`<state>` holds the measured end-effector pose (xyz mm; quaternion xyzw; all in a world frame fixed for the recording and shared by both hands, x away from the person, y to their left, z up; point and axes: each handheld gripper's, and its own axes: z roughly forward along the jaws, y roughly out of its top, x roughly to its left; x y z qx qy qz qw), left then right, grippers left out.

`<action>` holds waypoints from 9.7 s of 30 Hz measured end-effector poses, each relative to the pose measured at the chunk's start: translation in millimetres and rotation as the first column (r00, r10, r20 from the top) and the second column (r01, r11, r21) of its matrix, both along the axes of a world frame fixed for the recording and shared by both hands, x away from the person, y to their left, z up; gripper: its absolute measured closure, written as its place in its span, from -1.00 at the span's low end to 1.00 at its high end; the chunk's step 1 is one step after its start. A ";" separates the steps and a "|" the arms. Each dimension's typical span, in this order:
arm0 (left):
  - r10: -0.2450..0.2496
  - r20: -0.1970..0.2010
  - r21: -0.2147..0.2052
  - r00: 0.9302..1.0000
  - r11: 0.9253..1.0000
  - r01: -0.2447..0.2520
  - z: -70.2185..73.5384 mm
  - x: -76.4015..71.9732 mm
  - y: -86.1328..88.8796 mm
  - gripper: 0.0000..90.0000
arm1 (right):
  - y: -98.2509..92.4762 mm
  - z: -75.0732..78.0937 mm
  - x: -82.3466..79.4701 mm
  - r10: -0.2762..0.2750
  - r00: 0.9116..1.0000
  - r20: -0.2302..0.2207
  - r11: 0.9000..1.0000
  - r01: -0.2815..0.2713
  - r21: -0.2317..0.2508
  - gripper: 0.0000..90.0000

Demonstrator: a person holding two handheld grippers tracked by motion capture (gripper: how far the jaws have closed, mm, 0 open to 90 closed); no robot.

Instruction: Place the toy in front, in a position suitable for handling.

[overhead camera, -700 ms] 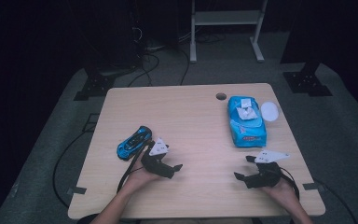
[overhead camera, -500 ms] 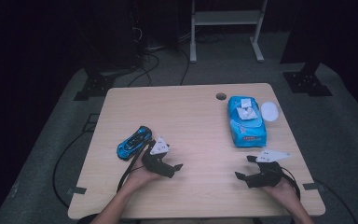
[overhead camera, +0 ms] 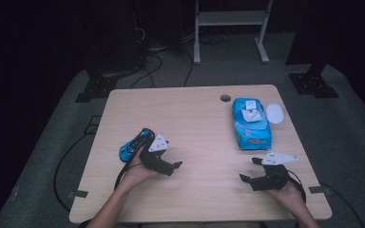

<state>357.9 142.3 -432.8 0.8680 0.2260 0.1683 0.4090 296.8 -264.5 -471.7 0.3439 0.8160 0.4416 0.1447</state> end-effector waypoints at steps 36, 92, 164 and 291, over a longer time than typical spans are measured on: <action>0.215 -0.071 0.140 0.974 0.969 -0.204 -12.8 55.9 96.7 -0.85 | 6.0 2.9 -1.4 0.035 0.999 -0.018 0.999 -0.035 -0.012 -0.68; 0.161 -0.102 0.099 0.982 0.984 -0.151 7.8 54.8 86.8 -0.43 | 9.1 4.3 -1.3 0.046 0.999 -0.006 0.999 -0.046 -0.020 -0.68; -0.192 -0.047 -0.030 0.980 0.981 0.190 -16.1 5.3 -41.8 -0.63 | -10.0 61.1 165.7 -0.334 0.942 0.035 0.910 0.332 -0.250 0.88; -0.240 -0.130 0.043 0.962 0.968 0.247 -45.3 16.5 -46.0 -0.44 | 120.1 17.8 52.4 0.231 0.973 0.025 0.968 -0.227 -0.105 0.90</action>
